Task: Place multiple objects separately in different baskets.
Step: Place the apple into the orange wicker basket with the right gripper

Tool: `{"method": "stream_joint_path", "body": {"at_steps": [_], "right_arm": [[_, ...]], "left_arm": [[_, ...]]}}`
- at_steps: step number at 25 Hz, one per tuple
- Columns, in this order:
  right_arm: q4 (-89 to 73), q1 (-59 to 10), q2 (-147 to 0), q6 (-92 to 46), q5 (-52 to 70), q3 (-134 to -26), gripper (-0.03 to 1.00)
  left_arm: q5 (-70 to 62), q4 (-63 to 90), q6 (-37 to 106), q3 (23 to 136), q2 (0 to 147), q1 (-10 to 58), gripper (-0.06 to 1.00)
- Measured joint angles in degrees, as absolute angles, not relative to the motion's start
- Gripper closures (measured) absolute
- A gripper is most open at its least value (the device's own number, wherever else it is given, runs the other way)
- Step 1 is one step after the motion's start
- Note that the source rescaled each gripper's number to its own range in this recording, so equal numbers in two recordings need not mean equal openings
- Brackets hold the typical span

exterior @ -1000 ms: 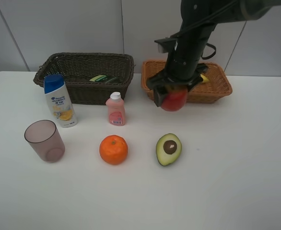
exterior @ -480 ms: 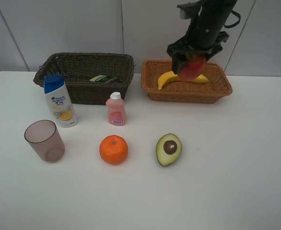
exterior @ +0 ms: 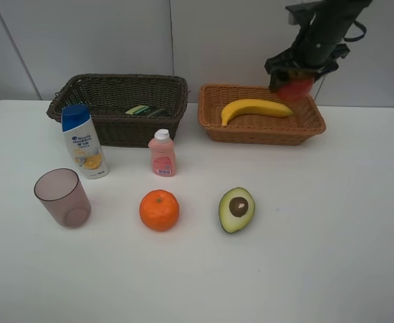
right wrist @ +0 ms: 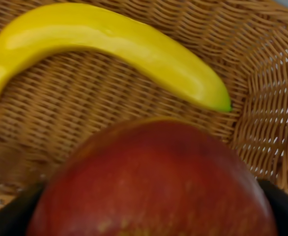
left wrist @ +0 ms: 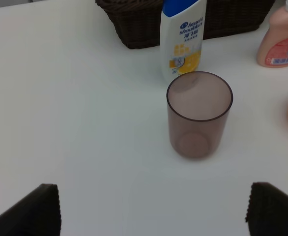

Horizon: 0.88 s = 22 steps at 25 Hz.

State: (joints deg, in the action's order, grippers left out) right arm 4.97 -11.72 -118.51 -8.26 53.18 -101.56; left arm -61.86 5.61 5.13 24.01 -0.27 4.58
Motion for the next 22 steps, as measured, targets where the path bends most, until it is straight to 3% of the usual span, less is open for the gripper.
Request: {"method": "stream_joint_path", "body": {"at_steps": [22], "right_arm": [[5.1, -9.8, -126.7, -9.9, 44.4, -101.6, 0.25]], "left_arm": [[-61.9, 5.6, 5.1, 24.0, -0.3, 4.6, -0.05]]}}
